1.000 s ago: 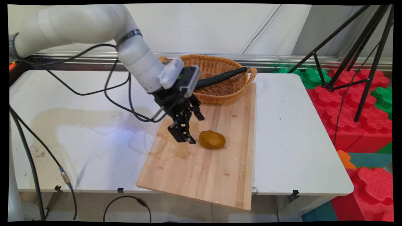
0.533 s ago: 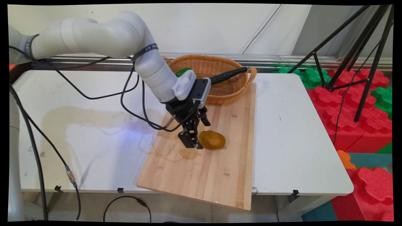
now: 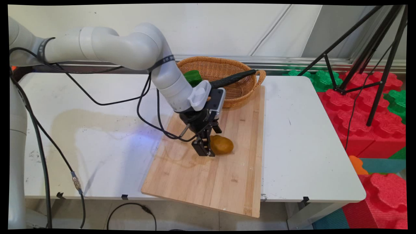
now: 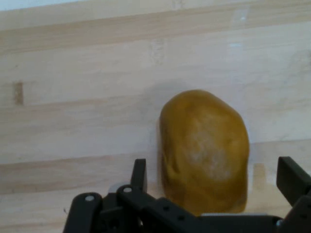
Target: Pick up the potato from the cutting board, then place the picked object in the vegetable basket
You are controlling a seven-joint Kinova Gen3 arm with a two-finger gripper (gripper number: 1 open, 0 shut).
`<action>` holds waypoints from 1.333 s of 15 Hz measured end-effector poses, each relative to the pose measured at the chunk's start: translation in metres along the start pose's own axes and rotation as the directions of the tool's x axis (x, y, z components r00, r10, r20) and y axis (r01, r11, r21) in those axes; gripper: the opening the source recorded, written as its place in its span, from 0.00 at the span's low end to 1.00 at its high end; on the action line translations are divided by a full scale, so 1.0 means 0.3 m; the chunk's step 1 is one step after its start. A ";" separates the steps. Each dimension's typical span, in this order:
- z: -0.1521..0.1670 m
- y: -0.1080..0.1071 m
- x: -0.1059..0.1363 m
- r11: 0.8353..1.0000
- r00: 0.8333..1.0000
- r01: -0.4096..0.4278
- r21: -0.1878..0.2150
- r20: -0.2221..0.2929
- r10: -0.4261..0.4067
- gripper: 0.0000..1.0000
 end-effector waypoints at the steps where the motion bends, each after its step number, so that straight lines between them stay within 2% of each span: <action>1: 0.006 -0.002 0.002 1.000 1.000 0.001 0.001 0.002 -0.001 1.00; 3: 0.020 -0.009 0.004 1.000 1.000 0.005 0.006 0.007 -0.005 1.00; 4: 0.027 -0.012 0.006 1.000 1.000 0.007 0.008 0.008 -0.007 0.00; 13: 0.024 -0.033 0.018 1.000 1.000 0.017 0.006 0.001 -0.017 0.00; 20: -0.097 -0.039 -0.008 0.999 0.998 0.041 -0.002 -0.045 -0.041 0.00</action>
